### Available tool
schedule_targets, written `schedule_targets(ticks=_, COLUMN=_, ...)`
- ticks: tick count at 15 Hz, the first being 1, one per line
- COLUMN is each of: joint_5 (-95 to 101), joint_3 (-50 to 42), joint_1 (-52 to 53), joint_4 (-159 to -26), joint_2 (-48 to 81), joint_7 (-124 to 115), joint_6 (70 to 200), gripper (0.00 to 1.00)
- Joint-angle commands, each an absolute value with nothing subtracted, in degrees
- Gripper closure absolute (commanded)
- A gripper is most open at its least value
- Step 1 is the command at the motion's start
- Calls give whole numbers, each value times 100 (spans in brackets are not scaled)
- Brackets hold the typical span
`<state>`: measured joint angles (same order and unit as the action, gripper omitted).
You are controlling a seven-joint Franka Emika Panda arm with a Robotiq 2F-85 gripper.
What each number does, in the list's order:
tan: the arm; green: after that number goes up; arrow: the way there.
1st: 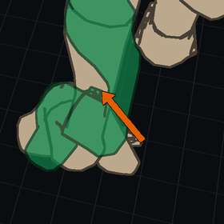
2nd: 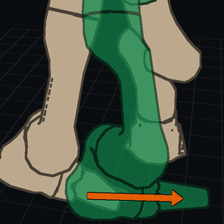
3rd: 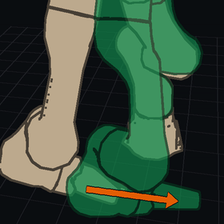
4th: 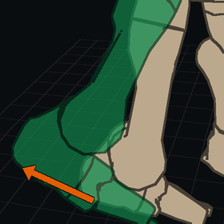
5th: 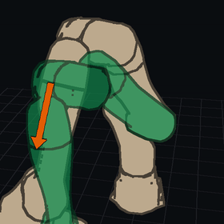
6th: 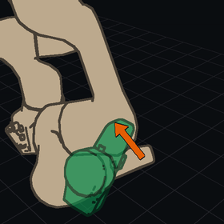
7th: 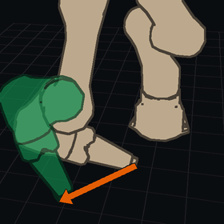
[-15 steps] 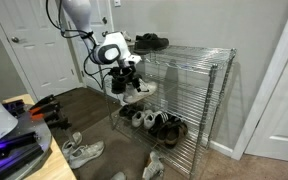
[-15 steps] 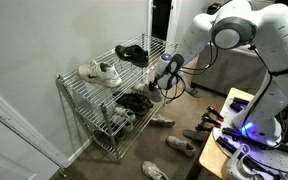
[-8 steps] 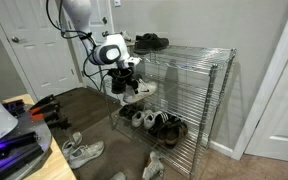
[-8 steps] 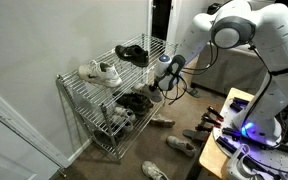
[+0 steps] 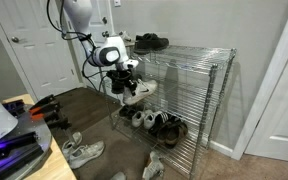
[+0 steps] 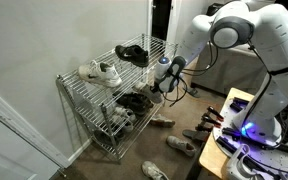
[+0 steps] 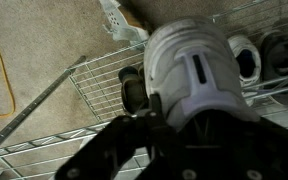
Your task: Move the right sneaker closer to the left sneaker
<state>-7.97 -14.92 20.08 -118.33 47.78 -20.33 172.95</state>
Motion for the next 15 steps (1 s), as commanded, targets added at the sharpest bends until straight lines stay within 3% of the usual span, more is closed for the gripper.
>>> schedule_targets(ticks=1, joint_5=-643, joint_3=-1426, joint_1=1918, joint_4=-11895, joint_2=4703, joint_7=-1894, joint_6=17096, gripper=91)
schedule_targets(ticks=5, joint_5=-454, joint_3=-1624, joint_1=2233, joint_4=-12423, joint_2=4202, joint_7=-1988, joint_6=16558, gripper=100)
schedule_targets(ticks=7, joint_5=-204, joint_3=-1835, joint_1=2519, joint_4=-12790, joint_2=3856, joint_7=-2080, joint_6=16450, gripper=96)
schedule_targets(ticks=15, joint_5=948, joint_3=-2555, joint_1=3344, joint_4=-13797, joint_2=2735, joint_7=-2550, joint_6=15752, gripper=96)
